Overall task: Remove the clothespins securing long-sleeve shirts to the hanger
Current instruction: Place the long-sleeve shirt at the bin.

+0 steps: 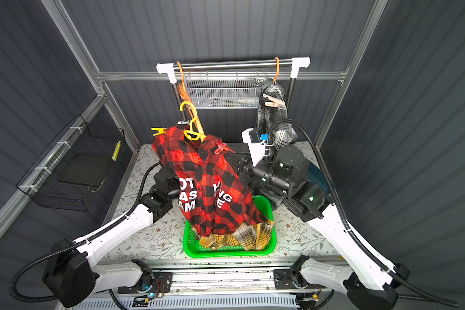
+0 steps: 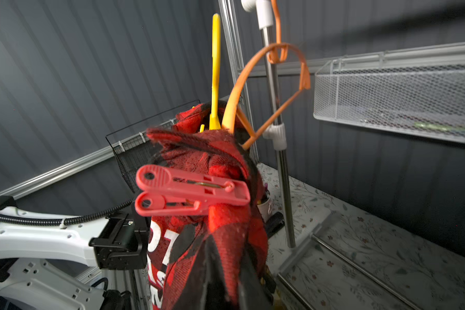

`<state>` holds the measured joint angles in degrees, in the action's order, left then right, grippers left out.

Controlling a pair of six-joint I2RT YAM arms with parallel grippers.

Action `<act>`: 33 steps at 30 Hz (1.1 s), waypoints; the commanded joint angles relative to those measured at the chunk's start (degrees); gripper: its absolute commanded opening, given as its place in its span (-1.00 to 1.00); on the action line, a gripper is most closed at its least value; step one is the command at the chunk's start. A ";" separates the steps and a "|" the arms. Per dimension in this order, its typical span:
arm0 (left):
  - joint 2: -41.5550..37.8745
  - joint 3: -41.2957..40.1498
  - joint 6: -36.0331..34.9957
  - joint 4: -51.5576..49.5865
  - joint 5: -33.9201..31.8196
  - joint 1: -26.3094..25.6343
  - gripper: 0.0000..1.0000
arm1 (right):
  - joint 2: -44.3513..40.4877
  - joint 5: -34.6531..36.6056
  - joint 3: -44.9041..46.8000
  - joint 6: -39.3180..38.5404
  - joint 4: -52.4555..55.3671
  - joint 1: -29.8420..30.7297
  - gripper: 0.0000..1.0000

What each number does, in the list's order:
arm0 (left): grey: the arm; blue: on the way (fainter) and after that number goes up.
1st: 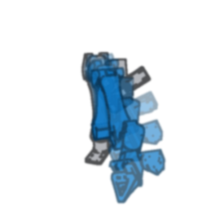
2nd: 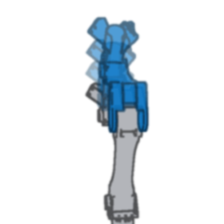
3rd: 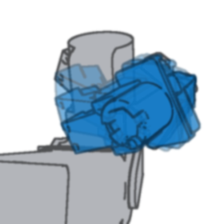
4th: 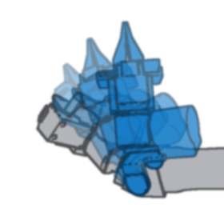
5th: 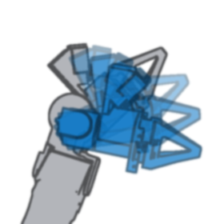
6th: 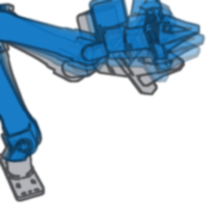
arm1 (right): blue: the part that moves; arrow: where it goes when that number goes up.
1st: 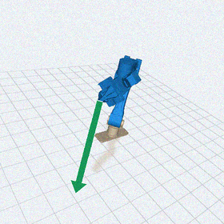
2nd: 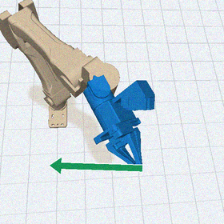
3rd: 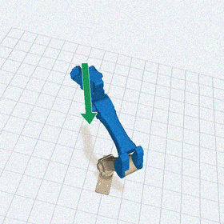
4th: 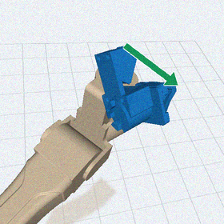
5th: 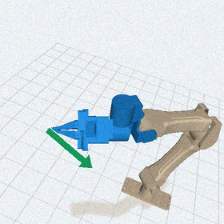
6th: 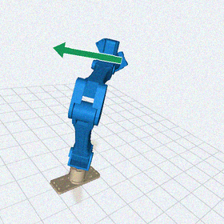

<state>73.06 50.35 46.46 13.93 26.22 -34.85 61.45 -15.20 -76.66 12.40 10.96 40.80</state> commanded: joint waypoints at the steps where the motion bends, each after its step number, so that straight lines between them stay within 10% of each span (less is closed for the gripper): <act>1: 0.25 -2.25 -2.72 -4.61 -6.14 -0.39 0.43 | -4.35 -1.01 5.83 0.17 -6.91 -1.00 -1.00; 11: -7.88 -4.45 -6.09 -22.30 -22.49 0.25 0.68 | -12.11 -2.00 21.53 2.01 -7.58 -7.57 -1.00; 33: -19.44 -0.65 -13.36 -39.20 -28.94 10.96 0.88 | -13.78 -1.70 23.99 -5.13 -3.38 -9.68 -1.00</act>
<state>52.95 46.85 36.10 -22.83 -0.71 -24.16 49.25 -18.46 -52.38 9.30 8.32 31.38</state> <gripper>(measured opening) 0.937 0.156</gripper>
